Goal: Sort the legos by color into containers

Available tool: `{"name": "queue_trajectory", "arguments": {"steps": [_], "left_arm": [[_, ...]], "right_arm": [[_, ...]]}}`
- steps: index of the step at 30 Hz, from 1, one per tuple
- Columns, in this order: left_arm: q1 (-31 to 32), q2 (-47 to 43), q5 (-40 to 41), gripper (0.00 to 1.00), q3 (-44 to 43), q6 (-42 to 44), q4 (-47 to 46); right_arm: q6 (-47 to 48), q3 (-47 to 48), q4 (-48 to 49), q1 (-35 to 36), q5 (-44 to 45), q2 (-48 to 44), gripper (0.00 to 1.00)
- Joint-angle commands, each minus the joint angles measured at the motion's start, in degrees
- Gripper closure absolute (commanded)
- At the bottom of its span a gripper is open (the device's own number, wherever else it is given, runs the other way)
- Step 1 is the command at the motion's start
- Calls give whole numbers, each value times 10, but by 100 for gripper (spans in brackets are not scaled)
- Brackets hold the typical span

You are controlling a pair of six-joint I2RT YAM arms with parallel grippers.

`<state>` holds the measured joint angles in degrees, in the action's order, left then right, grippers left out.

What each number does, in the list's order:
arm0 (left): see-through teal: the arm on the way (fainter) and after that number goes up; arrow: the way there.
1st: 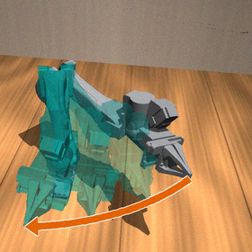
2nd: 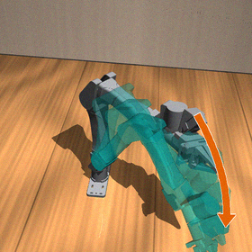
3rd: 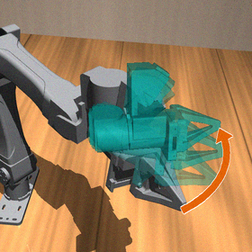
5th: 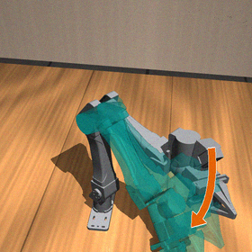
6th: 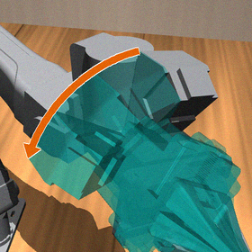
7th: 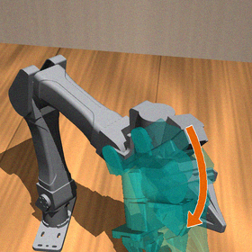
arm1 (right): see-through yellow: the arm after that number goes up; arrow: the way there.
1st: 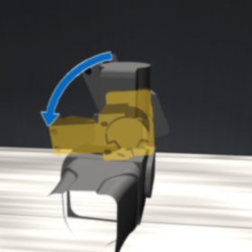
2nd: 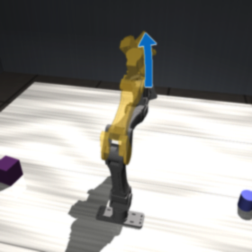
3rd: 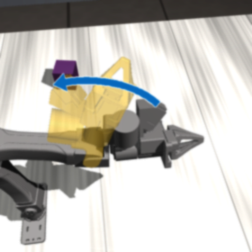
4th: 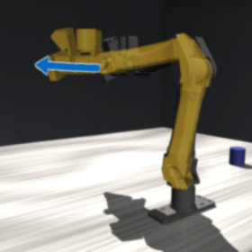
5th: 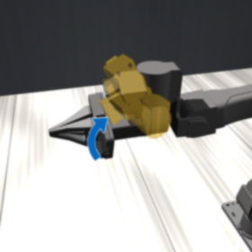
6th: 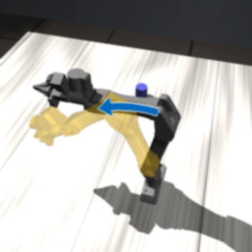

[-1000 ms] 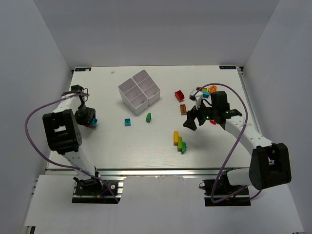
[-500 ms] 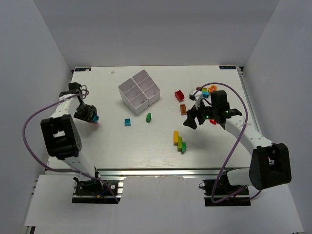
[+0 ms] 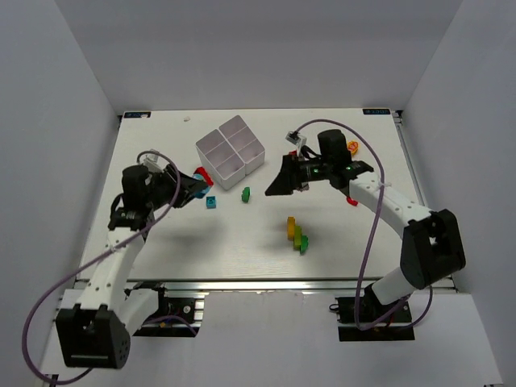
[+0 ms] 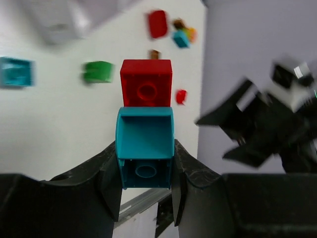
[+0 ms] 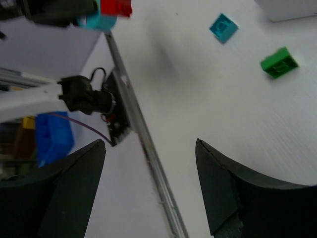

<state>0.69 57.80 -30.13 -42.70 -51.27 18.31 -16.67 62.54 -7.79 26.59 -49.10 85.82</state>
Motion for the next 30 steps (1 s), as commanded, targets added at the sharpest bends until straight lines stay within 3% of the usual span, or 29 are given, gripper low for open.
{"name": "queue_trajectory", "arguments": {"steps": [1, 5, 8, 19, 23, 30], "left_arm": [[67, -82, -63, 100, 59, -28, -218], [111, -143, -29, 100, 120, -87, -344], [139, -153, -18, 100, 135, -96, -368], [192, -111, -20, 100, 137, -104, -413], [197, -93, -26, 100, 133, -108, -428], [201, -72, -32, 100, 133, -111, -450]], "right_arm": [[-198, 61, 74, 26, -53, 37, 21], [-291, 77, 151, 52, -63, 65, 18], [-351, 71, 248, 61, -66, 67, 18], [-346, 78, 372, 86, -121, 82, 22], [-343, 79, 386, 87, -130, 87, 22], [-329, 89, 371, 87, -131, 96, 30]]}}
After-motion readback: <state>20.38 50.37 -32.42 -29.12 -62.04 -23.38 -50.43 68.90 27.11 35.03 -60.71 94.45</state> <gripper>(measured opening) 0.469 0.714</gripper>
